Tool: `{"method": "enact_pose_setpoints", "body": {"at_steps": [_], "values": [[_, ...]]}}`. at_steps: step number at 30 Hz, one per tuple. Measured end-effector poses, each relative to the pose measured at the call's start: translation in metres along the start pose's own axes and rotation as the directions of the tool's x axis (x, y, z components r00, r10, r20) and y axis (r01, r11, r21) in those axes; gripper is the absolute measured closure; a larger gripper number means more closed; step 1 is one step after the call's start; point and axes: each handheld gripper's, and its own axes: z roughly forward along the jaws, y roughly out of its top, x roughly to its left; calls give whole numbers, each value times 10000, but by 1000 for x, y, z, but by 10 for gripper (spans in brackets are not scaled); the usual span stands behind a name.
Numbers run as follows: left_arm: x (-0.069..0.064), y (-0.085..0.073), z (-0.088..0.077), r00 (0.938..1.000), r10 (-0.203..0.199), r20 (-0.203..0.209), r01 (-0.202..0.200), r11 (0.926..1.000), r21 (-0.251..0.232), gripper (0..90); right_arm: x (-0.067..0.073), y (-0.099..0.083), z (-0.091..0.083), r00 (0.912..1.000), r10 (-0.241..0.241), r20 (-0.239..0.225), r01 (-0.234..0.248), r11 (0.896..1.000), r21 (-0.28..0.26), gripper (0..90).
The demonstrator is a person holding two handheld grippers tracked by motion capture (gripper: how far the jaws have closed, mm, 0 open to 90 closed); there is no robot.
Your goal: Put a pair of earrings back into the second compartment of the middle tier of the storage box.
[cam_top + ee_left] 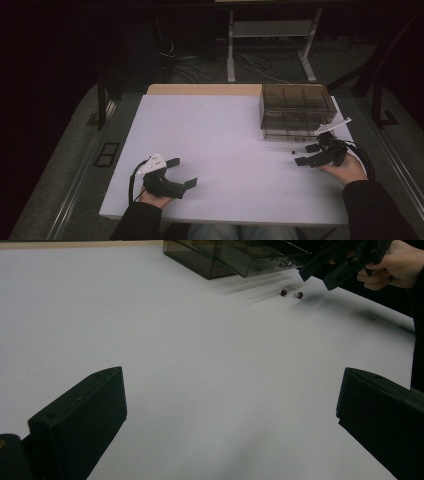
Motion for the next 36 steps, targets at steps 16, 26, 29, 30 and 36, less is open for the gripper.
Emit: {"method": "enact_pose_setpoints", "body": {"at_steps": [16,26,29,30,36], "values": [[0,0,0,10000,0,49,0,10000,26,0,-5,0,11,9979,-199,620,173,9989,434,433],[0,0,1,10000,33,85,-34,10000,54,0,-8,-2,14,9935,-155,1132,85,9980,619,573],[0,0,1,10000,29,83,-30,10000,57,0,-8,-2,15,9923,-190,1222,105,9975,699,615],[0,0,1,10000,26,86,-26,10000,52,0,-8,-3,15,9919,-228,1251,134,9971,752,625],[0,0,1,10000,26,83,-26,10000,51,0,-6,-2,18,9882,-405,1479,283,9960,843,700]]}}
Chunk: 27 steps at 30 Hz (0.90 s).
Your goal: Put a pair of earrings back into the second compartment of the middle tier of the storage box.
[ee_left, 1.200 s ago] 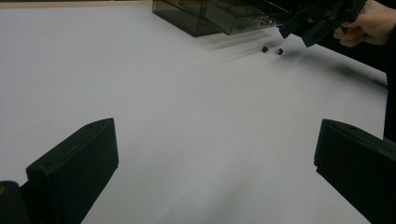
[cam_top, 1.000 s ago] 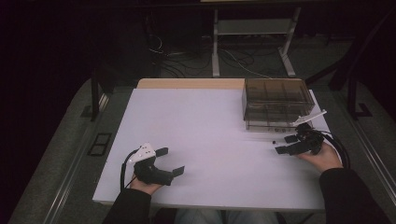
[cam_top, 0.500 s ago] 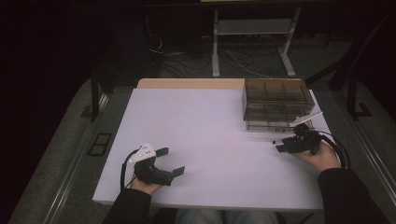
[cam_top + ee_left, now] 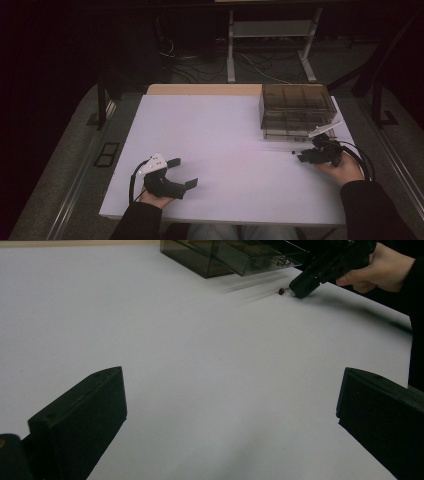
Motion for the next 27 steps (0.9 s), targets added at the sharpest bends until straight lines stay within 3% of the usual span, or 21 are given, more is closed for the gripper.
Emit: {"method": "enact_pose_setpoints", "body": {"at_steps": [8,27], "values": [[0,0,0,10000,-7,20,7,10000,-4,0,0,0,1,10000,-21,90,20,9999,130,782],[0,-1,1,10000,-59,14,59,10000,10,0,1,-10,-11,9971,370,-660,-371,9993,10,792]]}}
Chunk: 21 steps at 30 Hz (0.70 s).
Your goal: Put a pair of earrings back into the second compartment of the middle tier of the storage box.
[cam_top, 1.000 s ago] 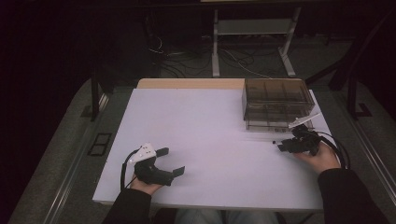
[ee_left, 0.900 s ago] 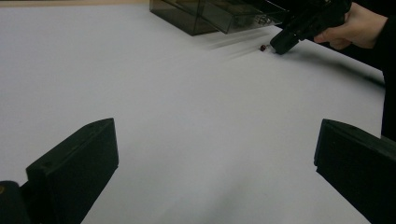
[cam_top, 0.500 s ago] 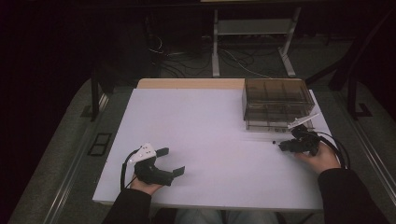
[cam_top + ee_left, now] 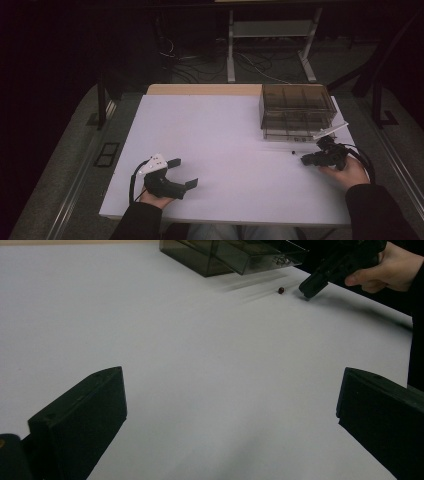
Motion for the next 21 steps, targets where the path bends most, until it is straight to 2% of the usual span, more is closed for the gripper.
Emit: {"method": "enact_pose_setpoints", "body": {"at_steps": [10,21], "values": [[0,0,0,10000,-13,5,13,10000,4,0,7,7,-23,9996,-134,-268,125,9993,-346,792],[0,0,0,10000,-7,22,7,10000,2,0,7,24,-49,9994,-266,-222,251,9976,-652,792]]}}
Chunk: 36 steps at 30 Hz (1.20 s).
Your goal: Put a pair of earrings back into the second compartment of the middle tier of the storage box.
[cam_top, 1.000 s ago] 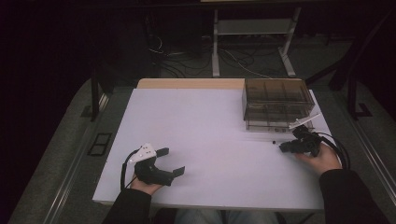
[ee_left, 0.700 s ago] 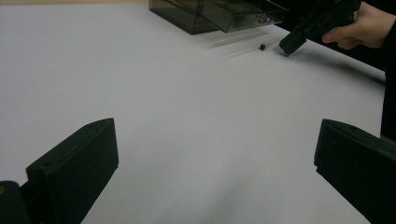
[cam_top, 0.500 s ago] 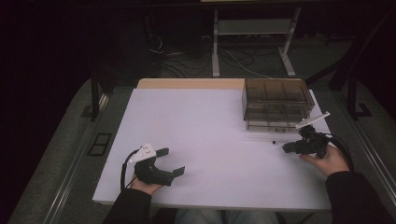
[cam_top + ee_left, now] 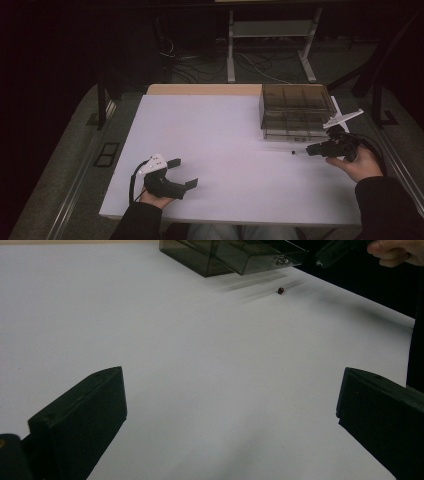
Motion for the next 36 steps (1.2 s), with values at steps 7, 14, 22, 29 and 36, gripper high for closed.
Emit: {"method": "enact_pose_setpoints", "body": {"at_steps": [7,14,22,29,36], "values": [[0,0,0,10000,-81,30,81,9999,-58,0,1,11,-9,9999,-107,-6,107,9999,-72,792],[0,0,0,10000,-43,35,43,10000,-13,0,2,27,-21,9995,-309,-9,309,9993,-218,792],[0,0,0,10000,-71,33,71,10000,-35,0,1,43,-25,9990,-431,107,434,9987,-271,792],[0,0,0,10000,-92,23,92,9999,-52,0,-4,59,-26,9991,-375,195,385,9979,-526,792],[0,0,0,10000,-74,40,74,9999,-69,0,-11,71,-19,9991,-319,273,335,9976,-610,792]]}}
